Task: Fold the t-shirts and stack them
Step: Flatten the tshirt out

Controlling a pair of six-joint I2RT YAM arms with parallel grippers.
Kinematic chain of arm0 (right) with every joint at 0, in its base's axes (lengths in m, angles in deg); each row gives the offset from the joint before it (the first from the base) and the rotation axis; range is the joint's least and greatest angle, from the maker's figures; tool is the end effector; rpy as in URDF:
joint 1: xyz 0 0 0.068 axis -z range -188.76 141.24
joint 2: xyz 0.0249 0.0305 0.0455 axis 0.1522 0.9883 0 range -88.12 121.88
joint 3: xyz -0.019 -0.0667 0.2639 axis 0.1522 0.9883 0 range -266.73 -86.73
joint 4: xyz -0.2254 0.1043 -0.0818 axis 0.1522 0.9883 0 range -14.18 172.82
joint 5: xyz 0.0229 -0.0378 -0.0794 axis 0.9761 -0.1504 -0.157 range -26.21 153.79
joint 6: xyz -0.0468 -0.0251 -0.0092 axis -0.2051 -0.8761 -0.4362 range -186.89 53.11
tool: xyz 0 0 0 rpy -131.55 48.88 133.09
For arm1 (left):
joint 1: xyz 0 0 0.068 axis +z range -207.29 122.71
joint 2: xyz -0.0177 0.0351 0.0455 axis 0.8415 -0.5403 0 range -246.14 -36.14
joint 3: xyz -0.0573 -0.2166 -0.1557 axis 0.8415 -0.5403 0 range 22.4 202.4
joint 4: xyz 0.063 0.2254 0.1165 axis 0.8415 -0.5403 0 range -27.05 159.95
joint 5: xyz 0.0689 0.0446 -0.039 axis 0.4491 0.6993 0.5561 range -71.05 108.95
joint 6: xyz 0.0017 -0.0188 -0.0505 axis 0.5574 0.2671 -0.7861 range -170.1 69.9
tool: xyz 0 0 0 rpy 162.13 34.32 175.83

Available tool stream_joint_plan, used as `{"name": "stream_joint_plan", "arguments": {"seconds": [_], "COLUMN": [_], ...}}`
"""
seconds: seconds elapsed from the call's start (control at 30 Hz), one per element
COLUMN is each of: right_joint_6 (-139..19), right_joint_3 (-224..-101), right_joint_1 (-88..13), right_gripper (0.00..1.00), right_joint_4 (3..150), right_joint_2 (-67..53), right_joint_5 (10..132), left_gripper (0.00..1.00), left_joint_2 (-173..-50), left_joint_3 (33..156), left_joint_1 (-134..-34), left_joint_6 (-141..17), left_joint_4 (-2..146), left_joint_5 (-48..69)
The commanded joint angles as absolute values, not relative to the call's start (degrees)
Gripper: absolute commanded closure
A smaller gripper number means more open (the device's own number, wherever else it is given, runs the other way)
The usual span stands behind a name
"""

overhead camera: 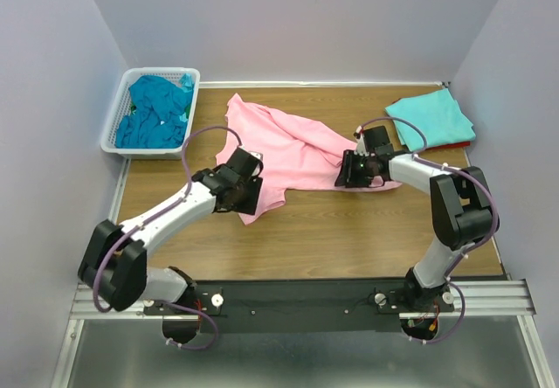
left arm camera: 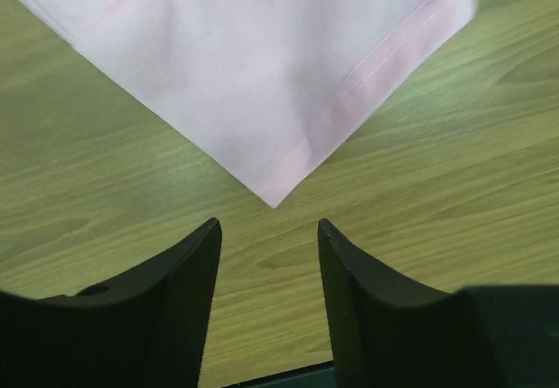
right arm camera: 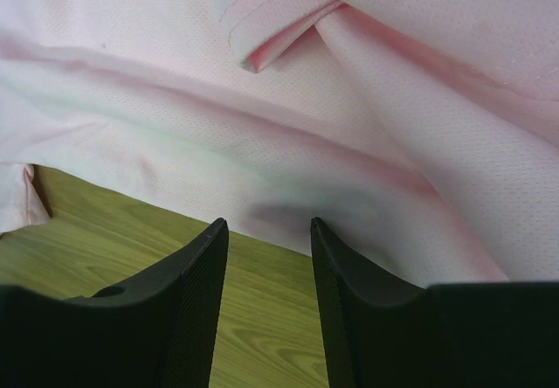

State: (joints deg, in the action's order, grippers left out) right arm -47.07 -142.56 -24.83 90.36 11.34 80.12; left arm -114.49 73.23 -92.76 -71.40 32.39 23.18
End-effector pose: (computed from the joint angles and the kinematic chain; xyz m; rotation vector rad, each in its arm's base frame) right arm 0.3232 0.1036 0.1565 -0.0215 2.6403 0.5919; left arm 0.2114 -0.1475 0.2128 0.3131 2.6997 -0.1972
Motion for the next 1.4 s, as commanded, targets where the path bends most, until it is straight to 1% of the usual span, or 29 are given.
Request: {"name": "stream_joint_plan", "arguments": {"seconds": [0.0, 0.13, 0.17, 0.2, 0.23, 0.33, 0.37, 0.43, 0.5, 0.63, 0.73, 0.9, 0.93, 1.0, 1.03, 1.17, 1.23, 1.37], "right_joint_6": [-49.22, -48.96, -48.78, -48.78, -48.52, -48.26, -48.08, -47.55, -46.94, -45.8, -45.97, -46.76, -46.76, -47.02, -47.2, -47.99, -48.78, -49.57], "right_joint_3": [-138.95, -135.34, -134.81, -134.37, -133.58, -132.44, -131.3, -129.98, -129.88, -134.35, -141.03, -151.05, -154.37, -158.17, -161.93, -169.58, -173.37, -176.2], "right_joint_1": [-25.11, -25.28, -25.28, -25.28, -25.37, -27.12, -28.61, -30.37, -33.35, -37.05, -39.25, -46.0, -47.07, -49.79, -50.67, -54.63, -57.0, -59.99], "right_gripper": [0.5, 0.5, 0.5, 0.5, 0.5, 0.5, 0.49, 0.49, 0.49, 0.49, 0.49, 0.5, 0.5, 0.51, 0.52, 0.52, 0.53, 0.53], "right_joint_4": [90.49, 92.16, 93.12, 94.18, 96.71, 102.43, 103.58, 106.47, 109.11, 111.76, 110.63, 105.01, 104.21, 103.07, 102.71, 101.75, 101.74, 101.92], "right_joint_2": [12.34, 9.8, 8.92, 8.39, 6.99, 5.05, 3.65, 1.11, -0.83, -5.23, -5.42, 1.52, 5.45, 9.6, 14.05, 21.64, 28.31, 32.55], "right_joint_5": [79.34, 81.19, 81.71, 82.76, 83.38, 85.4, 86.02, 87.16, 85.68, 80.5, 77.86, 76.71, 76.62, 76.44, 76.01, 75.21, 75.91, 78.54], "left_gripper": [0.4, 0.35, 0.32, 0.32, 0.3, 0.28, 0.25, 0.25, 0.25, 0.25, 0.25, 0.25, 0.25, 0.25, 0.25, 0.25, 0.25, 0.25], "left_joint_2": [-108.66, -102.51, -99.8, -98.21, -96.71, -90.73, -88.11, -84.68, -82.99, -80.26, -79.21, -79.73, -80.34, -80.87, -81.4, -82.11, -82.37, -83.07], "left_joint_3": [77.24, 79.7, 79.97, 79.88, 78.92, 76.73, 74.98, 72.08, 70.22, 64.26, 61.43, 59.67, 59.75, 60.02, 60.19, 60.46, 60.55, 60.72], "left_joint_1": [-91.84, -90.87, -90.69, -90.61, -90.43, -90.08, -89.9, -89.64, -89.46, -89.2, -89.02, -88.76, -88.67, -88.5, -88.49, -88.32, -88.14, -88.06], "left_joint_6": [-73.83, -75.76, -75.76, -75.76, -75.76, -74.36, -74.44, -73.14, -72.34, -70.05, -69.79, -69.53, -69.35, -69.26, -69.26, -69.17, -69.08, -68.82], "left_joint_4": [33.91, 36.02, 36.98, 39.43, 40.93, 48.31, 49.9, 55.25, 59.81, 65.9, 68.72, 69.25, 69.25, 68.72, 68.55, 68.19, 68.19, 68.28], "left_joint_5": [27.98, 36.94, 40.36, 42.13, 45.54, 49.52, 52.58, 55.84, 57.52, 59.98, 61.39, 62.28, 62.54, 62.89, 63.07, 63.07, 63.07, 62.81]}}
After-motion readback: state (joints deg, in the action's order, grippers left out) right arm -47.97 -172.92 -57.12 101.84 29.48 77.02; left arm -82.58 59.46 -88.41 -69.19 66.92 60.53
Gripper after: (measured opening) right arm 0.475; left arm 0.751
